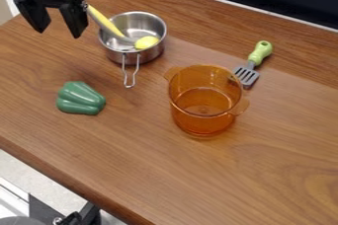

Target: Put the green pepper in the pot.

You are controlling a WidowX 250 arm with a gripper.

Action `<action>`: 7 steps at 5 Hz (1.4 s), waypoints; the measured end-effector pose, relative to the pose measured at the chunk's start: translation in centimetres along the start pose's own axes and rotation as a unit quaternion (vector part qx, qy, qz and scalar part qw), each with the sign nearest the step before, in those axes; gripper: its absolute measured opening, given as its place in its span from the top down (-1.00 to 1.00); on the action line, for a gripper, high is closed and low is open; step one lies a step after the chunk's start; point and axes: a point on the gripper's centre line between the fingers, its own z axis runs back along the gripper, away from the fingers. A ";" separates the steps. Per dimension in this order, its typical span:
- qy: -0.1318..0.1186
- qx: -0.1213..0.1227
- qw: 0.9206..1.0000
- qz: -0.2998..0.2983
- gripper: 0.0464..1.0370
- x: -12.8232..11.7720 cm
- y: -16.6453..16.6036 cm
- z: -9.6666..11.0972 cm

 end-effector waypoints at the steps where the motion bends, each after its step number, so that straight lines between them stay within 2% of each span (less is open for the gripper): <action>1: 0.015 -0.007 1.000 0.010 -0.92 -0.5 -0.1 -0.8; 2: 0.044 -0.017 0.988 0.145 -0.92 -1.6 -0.8 -1.0; 3: 0.020 -0.033 0.963 0.265 -0.92 -2.8 -1.6 0.0; 4: 0.032 -0.014 0.920 0.390 -0.92 -3.9 -2.1 -1.0; 5: 0.027 0.026 0.866 0.499 -0.92 -4.9 -3.3 -2.3; 6: 0.017 0.059 0.801 0.596 -0.92 -4.8 -4.0 -2.9; 7: 0.030 0.073 0.730 0.679 -0.92 -5.5 -3.8 -4.0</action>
